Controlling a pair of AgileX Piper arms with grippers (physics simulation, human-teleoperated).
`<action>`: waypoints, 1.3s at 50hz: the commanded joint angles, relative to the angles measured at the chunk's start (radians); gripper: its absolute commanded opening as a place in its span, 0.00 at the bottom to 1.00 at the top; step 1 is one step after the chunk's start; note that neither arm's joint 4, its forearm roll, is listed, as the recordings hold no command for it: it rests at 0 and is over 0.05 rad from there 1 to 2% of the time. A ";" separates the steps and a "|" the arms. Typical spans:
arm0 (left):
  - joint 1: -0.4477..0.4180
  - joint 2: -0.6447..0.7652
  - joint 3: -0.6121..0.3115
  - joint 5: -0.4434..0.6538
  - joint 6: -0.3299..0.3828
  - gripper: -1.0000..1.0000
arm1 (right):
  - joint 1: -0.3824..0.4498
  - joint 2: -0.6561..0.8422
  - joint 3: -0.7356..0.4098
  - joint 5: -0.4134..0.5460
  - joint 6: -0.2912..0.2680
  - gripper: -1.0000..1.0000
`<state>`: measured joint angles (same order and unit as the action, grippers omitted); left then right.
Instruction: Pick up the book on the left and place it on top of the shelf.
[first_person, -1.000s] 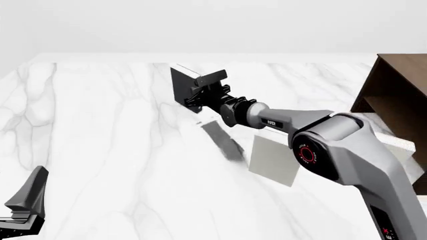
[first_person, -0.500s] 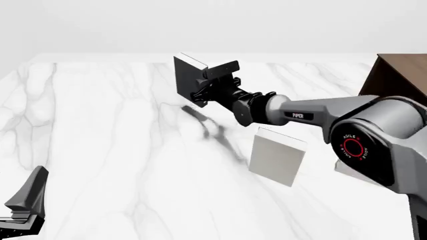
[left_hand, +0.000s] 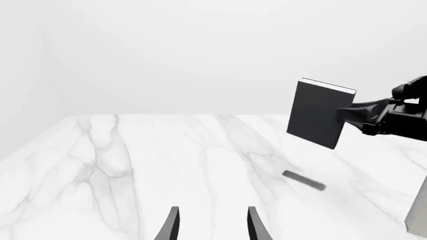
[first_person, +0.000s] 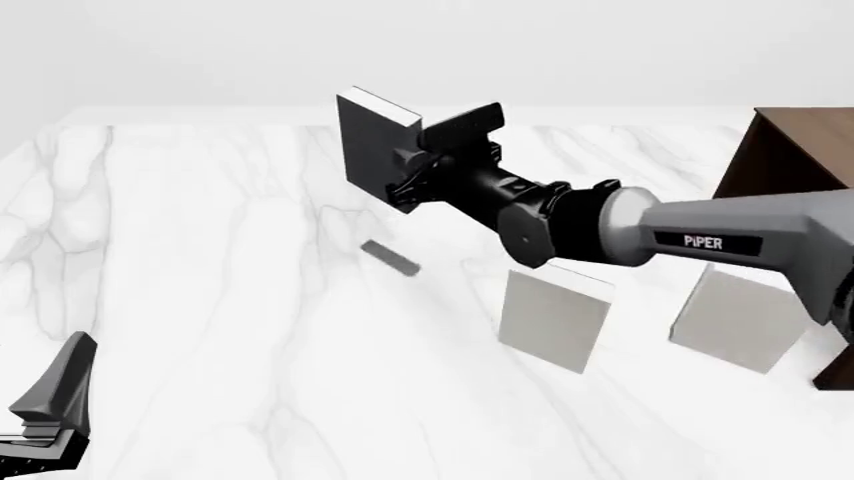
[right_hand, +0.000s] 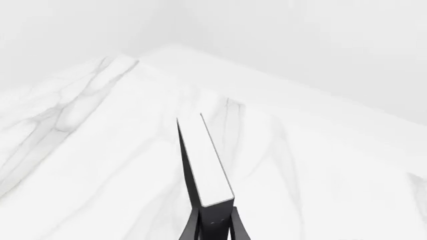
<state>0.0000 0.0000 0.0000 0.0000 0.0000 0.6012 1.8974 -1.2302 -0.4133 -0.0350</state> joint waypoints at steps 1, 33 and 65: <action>0.000 0.000 0.000 0.000 0.000 1.00 | 0.014 -0.169 0.114 -0.001 -0.006 0.00; 0.000 0.000 0.000 0.000 0.000 1.00 | -0.050 -0.515 0.333 0.063 -0.090 0.00; 0.000 0.000 0.000 0.000 0.000 1.00 | -0.134 -0.750 0.340 0.216 -0.309 0.00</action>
<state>0.0000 0.0000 0.0000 0.0000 0.0000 0.4987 1.2133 -0.8786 -0.2357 -0.3021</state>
